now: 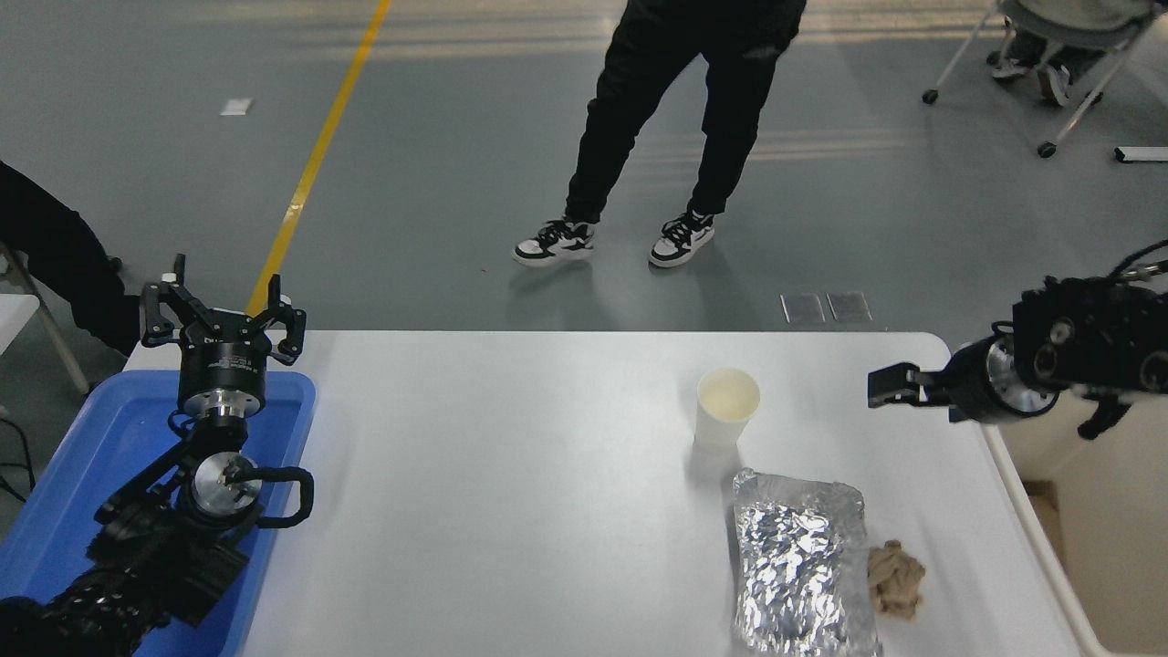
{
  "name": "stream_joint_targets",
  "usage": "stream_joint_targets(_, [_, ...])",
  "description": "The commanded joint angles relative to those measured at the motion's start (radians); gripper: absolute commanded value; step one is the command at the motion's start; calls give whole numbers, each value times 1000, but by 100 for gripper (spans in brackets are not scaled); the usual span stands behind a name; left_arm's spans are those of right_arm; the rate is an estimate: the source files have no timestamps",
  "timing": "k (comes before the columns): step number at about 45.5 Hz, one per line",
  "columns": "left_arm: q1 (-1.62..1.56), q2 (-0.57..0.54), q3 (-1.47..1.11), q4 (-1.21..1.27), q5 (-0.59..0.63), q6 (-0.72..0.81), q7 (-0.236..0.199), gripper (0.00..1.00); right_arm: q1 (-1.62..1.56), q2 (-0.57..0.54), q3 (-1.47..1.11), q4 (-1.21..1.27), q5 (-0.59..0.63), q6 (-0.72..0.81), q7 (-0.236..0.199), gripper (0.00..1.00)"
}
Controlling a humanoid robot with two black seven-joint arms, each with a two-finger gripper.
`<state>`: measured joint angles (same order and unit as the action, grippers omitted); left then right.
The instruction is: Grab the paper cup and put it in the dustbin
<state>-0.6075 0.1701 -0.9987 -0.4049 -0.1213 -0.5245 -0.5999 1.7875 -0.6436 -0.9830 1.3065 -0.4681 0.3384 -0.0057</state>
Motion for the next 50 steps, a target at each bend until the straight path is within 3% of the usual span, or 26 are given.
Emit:
stream_joint_targets(1, [0,0,0,0,0,0,0,99,441,-18,-219,284,61,85,1,100])
stream_joint_targets(7, [0,0,0,0,0,0,0,99,593,42,-287,336,140,115,4,100])
stream_joint_targets(17, [0,0,0,0,0,0,0,99,746,107,-278,404,195,349,4,100])
stream_joint_targets(34, [0,0,0,0,0,0,0,99,836,206,-263,439,296,425,7,100])
stream_joint_targets(50, [0,0,0,0,0,0,0,99,825,199,-221,439,330,444,7,100])
